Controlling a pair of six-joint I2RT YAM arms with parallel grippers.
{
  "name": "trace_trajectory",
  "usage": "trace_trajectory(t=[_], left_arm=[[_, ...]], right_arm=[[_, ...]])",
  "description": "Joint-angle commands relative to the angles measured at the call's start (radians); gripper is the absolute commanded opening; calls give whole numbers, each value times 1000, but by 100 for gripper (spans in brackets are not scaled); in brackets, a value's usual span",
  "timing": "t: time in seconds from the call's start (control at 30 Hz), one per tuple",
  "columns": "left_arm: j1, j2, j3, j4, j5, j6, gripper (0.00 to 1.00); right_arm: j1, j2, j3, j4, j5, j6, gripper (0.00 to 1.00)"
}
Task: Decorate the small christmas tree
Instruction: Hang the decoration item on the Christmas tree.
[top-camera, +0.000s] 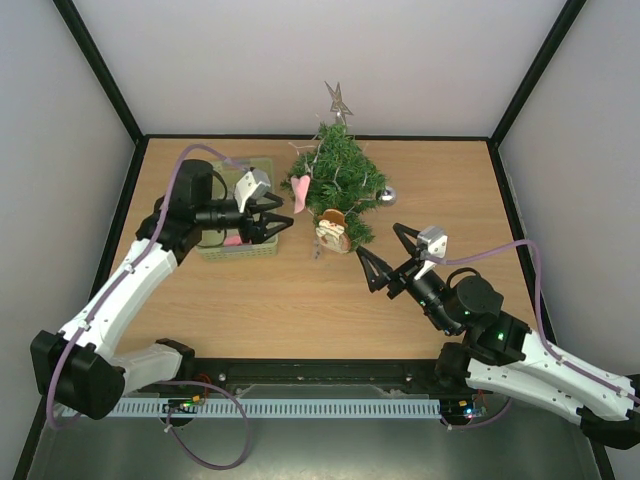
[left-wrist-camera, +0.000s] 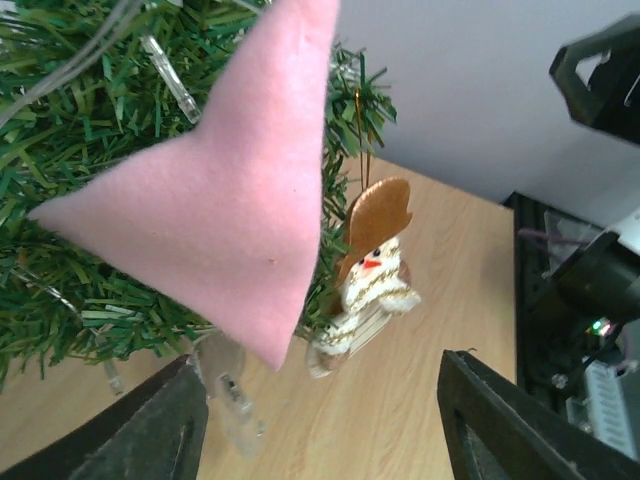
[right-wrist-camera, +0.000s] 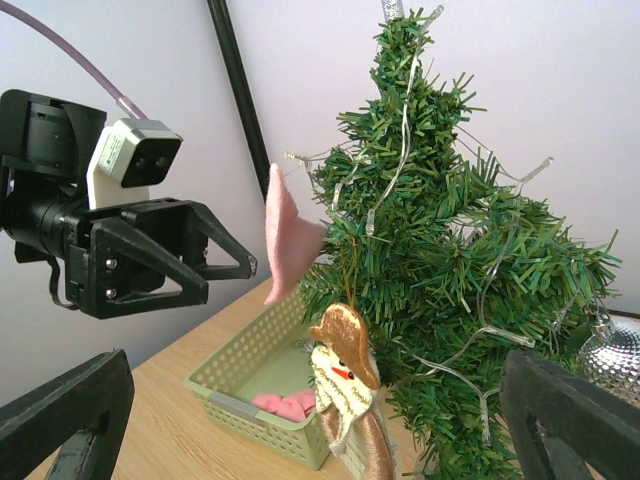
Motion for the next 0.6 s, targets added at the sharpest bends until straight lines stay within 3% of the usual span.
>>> trace_trajectory(t=[0.0, 0.1, 0.2, 0.57], left_arm=[[-3, -17, -12, 81, 35, -17, 59], [-4, -12, -23, 127, 9, -34, 43], [-4, -1, -52, 224, 5, -67, 35], [-88, 108, -66, 377, 8, -159, 33]], right_arm=[[4, -12, 17, -20, 25, 34, 98], [4, -18, 19, -28, 27, 39, 98], [4, -21, 16, -26, 31, 39, 98], [4, -49, 17, -32, 41, 43, 98]])
